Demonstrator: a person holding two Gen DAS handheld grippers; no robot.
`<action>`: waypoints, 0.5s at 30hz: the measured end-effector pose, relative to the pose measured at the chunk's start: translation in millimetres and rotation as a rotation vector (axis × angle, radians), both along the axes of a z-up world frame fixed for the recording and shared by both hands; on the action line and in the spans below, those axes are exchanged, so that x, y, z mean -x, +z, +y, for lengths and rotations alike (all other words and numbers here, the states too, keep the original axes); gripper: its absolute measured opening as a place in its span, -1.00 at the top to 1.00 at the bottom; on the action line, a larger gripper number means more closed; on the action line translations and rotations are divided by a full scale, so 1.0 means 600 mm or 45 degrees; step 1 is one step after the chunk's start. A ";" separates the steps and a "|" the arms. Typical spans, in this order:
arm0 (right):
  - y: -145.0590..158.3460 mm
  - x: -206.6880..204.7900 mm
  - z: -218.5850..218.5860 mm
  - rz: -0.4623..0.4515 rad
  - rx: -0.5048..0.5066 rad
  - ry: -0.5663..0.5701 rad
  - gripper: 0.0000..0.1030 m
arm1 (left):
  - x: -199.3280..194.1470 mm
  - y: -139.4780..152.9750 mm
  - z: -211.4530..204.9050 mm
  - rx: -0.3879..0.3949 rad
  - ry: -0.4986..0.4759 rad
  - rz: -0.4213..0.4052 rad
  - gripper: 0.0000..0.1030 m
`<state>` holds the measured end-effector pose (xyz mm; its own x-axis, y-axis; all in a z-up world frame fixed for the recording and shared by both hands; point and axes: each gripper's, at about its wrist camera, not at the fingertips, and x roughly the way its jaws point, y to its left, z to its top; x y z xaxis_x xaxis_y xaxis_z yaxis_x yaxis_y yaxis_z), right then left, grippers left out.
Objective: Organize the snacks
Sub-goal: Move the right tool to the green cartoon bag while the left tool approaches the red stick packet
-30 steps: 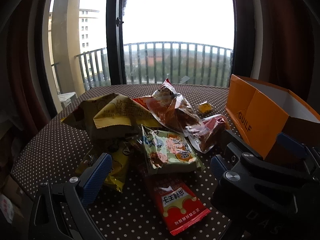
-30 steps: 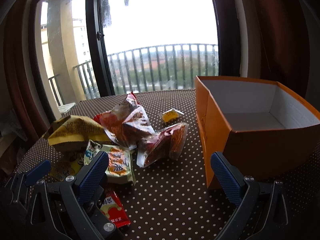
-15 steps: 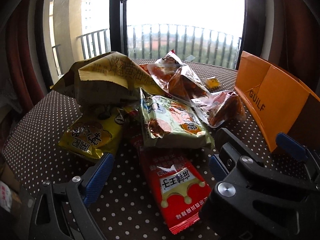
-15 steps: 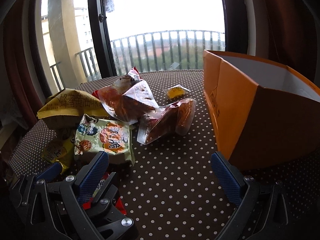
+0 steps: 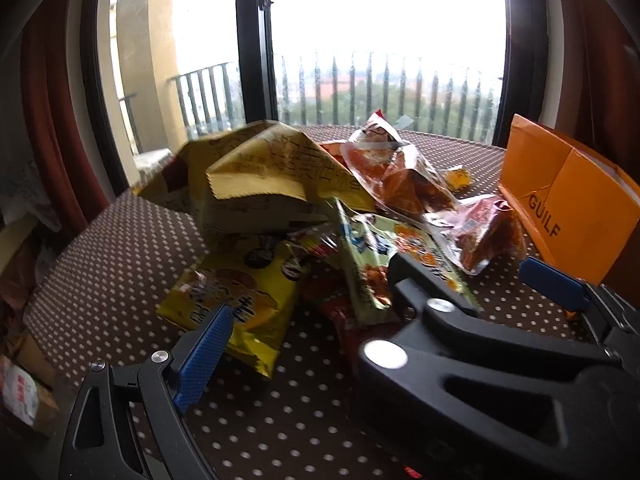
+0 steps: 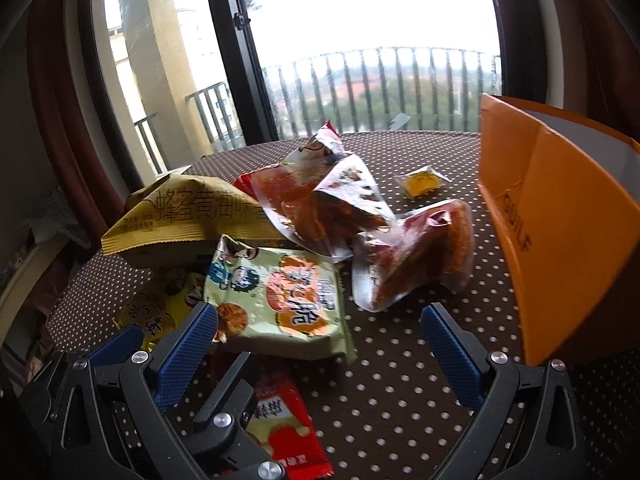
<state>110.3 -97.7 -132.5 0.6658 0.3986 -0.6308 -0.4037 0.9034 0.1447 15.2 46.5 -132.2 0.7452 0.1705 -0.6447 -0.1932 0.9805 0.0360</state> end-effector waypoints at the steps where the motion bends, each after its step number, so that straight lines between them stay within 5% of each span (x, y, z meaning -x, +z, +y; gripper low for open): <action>1: -0.002 -0.004 0.007 0.014 0.002 0.005 -0.99 | -0.002 0.000 0.000 -0.019 0.003 -0.004 -0.81; 15: -0.029 -0.040 0.080 0.136 0.052 0.064 -1.00 | -0.042 -0.015 0.040 -0.030 0.032 0.055 -0.83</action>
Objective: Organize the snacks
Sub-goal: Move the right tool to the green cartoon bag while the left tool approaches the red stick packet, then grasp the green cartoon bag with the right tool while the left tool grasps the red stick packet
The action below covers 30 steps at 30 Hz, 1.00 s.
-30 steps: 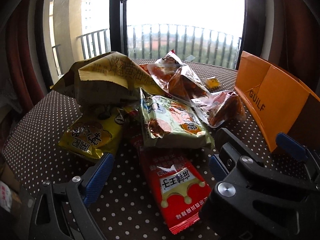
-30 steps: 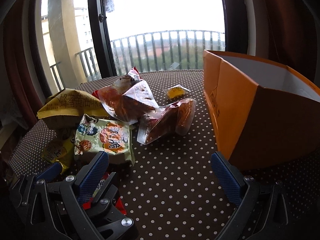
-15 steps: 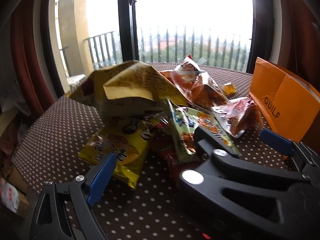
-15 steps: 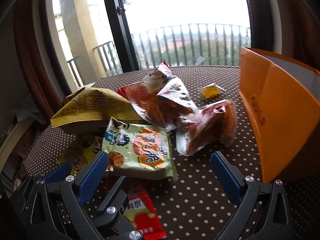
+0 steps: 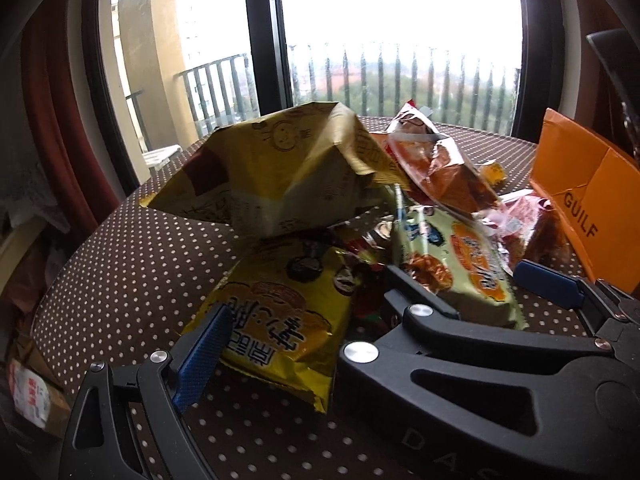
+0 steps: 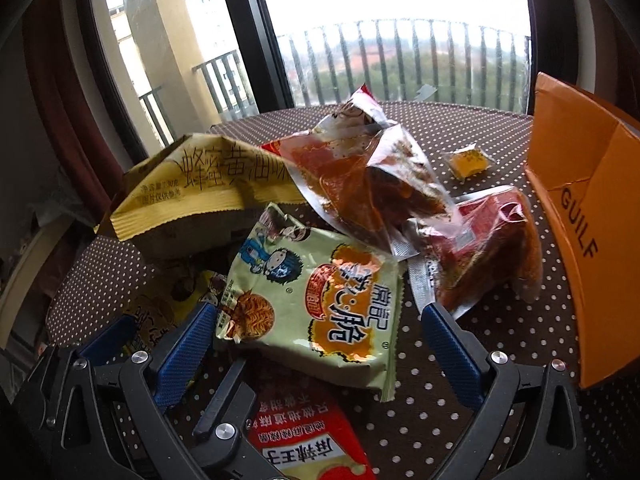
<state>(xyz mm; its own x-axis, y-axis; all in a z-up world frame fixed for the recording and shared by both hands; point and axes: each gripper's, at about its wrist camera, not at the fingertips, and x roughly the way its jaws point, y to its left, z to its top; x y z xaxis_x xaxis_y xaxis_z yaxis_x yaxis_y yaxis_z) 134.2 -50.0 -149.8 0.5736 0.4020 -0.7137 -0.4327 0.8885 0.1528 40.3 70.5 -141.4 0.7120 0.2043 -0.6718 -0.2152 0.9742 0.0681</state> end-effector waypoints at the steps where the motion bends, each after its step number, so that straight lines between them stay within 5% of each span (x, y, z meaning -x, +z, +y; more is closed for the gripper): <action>1: -0.003 -0.001 0.000 0.007 0.002 0.003 -1.00 | -0.001 0.000 0.003 -0.002 0.002 0.000 -0.83; 7: -0.014 -0.011 0.001 0.063 -0.010 -0.003 -0.97 | -0.002 0.000 0.007 -0.018 0.008 0.005 -0.84; 9: -0.017 -0.017 0.000 0.073 -0.011 -0.012 -0.67 | -0.002 -0.001 0.003 -0.022 0.007 0.005 -0.85; 12: -0.016 -0.021 -0.007 0.064 -0.007 0.001 -0.60 | -0.001 -0.001 -0.003 -0.015 0.002 0.010 -0.85; 30: 0.009 0.033 -0.084 -0.078 0.017 -0.075 -0.54 | 0.032 0.000 -0.086 0.110 -0.077 0.005 -0.85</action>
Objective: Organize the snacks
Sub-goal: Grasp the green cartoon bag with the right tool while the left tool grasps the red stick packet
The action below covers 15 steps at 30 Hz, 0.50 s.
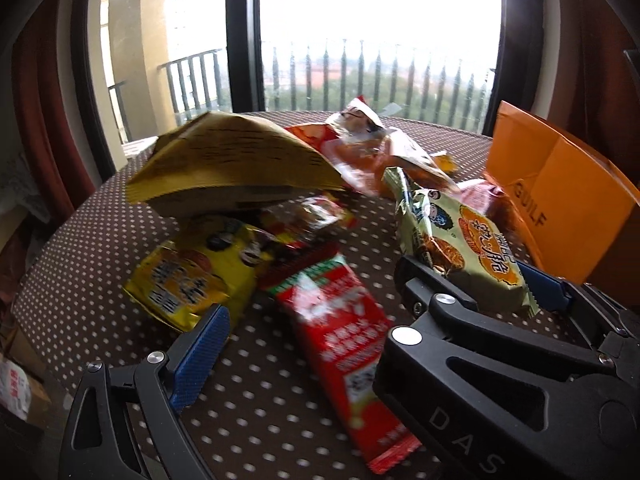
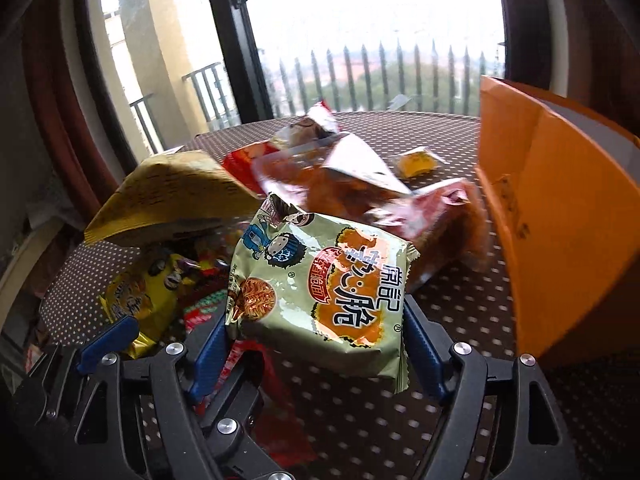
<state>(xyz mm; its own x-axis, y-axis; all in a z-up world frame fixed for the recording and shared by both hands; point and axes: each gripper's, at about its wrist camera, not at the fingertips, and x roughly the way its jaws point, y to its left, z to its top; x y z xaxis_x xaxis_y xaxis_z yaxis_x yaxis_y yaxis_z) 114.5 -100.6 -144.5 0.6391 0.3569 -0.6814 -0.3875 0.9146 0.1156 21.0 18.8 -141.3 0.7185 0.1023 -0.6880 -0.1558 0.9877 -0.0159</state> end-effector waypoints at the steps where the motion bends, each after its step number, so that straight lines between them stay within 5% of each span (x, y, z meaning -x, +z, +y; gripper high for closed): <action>1: 0.000 0.002 -0.004 -0.001 0.004 -0.010 -0.54 | 0.000 -0.001 -0.005 0.001 -0.007 0.004 -0.85; 10: -0.015 0.000 -0.035 0.009 0.024 -0.088 -0.54 | -0.018 -0.026 -0.019 0.012 0.010 0.046 -0.82; 15: -0.023 0.000 -0.039 0.013 0.040 -0.100 -0.54 | -0.023 -0.027 -0.015 0.004 0.012 0.029 -0.27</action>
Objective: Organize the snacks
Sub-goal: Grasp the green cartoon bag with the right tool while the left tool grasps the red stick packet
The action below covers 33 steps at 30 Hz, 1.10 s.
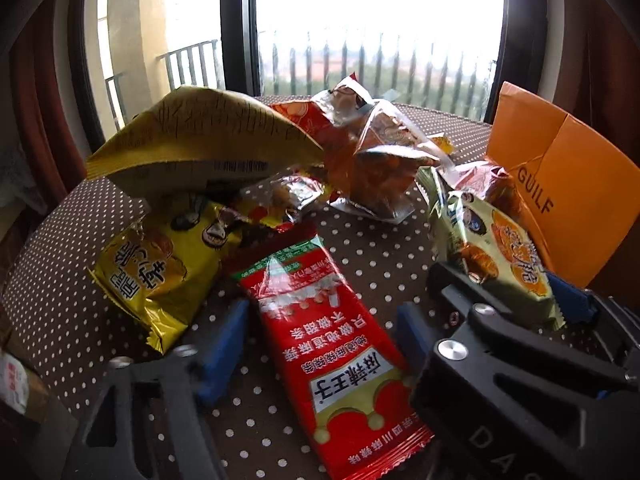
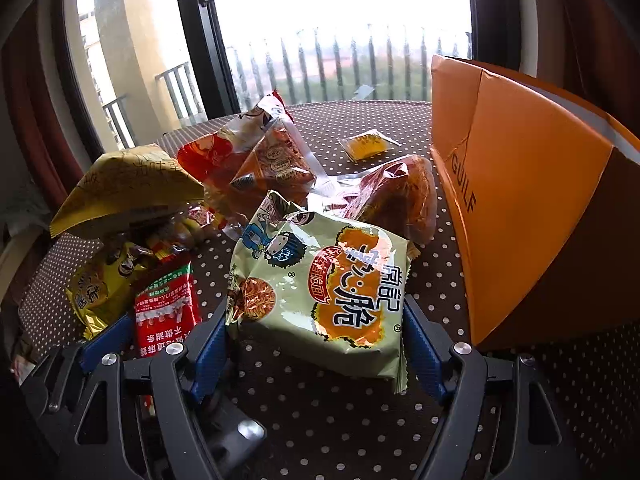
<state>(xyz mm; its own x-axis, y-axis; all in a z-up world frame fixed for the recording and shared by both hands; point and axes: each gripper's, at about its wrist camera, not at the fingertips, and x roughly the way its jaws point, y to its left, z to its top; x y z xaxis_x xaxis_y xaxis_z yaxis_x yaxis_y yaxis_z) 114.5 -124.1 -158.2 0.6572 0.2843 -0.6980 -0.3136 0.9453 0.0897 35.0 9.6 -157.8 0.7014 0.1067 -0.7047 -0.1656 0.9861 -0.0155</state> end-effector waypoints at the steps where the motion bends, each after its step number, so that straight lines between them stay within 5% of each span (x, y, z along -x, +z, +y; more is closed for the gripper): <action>1: 0.000 0.000 -0.001 0.001 -0.003 -0.001 -0.54 | -0.001 0.001 0.000 0.003 -0.010 -0.005 -0.20; 8: 0.003 -0.004 0.006 0.008 -0.008 -0.008 -0.54 | 0.002 0.007 0.000 0.020 -0.044 -0.021 0.21; 33: 0.154 -0.004 -0.016 -0.194 -0.105 -0.019 -0.55 | 0.004 0.185 -0.032 0.013 -0.169 -0.243 0.22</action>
<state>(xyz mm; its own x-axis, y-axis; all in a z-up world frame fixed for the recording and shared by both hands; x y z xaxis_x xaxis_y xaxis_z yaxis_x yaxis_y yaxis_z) 116.9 -133.6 -66.0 0.7580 0.3263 -0.5647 -0.3158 0.9412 0.1200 32.8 -9.4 -46.7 0.8294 -0.0015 -0.5587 -0.0277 0.9987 -0.0438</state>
